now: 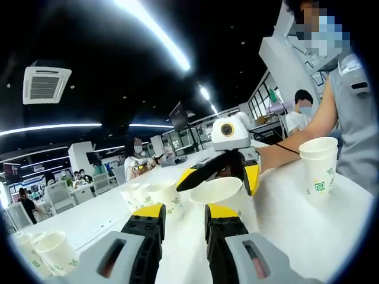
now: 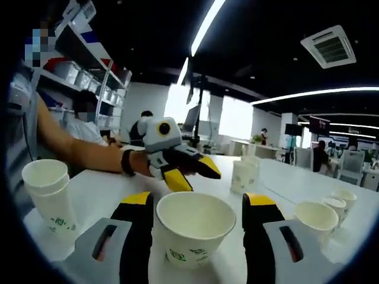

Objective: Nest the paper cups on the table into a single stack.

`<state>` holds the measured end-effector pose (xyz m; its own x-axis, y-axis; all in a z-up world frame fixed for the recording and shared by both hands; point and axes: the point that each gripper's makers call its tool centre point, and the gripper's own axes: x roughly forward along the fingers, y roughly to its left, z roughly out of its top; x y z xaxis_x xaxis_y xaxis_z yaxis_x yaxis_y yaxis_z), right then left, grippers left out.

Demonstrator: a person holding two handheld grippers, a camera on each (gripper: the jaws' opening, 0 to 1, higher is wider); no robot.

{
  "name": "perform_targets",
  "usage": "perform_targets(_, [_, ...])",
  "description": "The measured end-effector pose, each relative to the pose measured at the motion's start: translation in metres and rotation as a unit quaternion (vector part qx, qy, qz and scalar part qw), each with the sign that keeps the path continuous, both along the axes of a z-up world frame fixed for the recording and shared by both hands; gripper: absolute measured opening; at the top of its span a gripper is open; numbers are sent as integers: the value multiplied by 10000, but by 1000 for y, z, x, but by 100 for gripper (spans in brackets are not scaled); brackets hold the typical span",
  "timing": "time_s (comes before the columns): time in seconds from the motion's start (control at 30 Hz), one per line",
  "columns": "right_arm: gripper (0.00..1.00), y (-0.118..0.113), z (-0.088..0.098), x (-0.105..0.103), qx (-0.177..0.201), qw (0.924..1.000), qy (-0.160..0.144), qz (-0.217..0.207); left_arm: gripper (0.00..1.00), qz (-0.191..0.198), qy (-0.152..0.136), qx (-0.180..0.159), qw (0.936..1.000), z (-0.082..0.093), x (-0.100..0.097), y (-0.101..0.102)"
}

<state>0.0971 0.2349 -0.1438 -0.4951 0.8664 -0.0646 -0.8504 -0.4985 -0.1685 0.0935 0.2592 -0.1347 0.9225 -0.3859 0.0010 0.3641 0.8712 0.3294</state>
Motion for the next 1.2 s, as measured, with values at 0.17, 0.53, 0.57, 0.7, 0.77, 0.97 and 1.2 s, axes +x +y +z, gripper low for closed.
perform_targets(0.17, [63, 0, -1, 3, -29, 10000, 28, -46, 28, -2, -23, -14, 10000, 2, 0, 1])
perform_targets(0.53, [63, -8, -7, -1, -212, 9994, 13, 261, 28, 15, -155, -145, 9998, 10, -2, 3])
perform_targets(0.57, [63, -8, -7, 1, -221, 9993, 6, 289, 29, -7, -163, -202, 9997, 11, -3, 4])
perform_targets(0.7, [60, -10, -5, -1, -219, 9989, 31, 413, 33, -159, -97, -434, 9989, 11, -3, 6])
perform_targets(0.77, [60, -12, -5, -2, -221, 9987, 22, 451, 35, -282, -5, -582, 9979, 10, -3, 2])
perform_targets(0.97, [59, -14, -11, 3, -345, 9979, 133, 540, 48, -643, 385, -979, 9924, 1, -5, -13])
perform_targets(1.2, [58, -12, -29, -1, -618, 9964, 18, 582, 48, -671, 418, -769, 9939, -6, 0, -12])
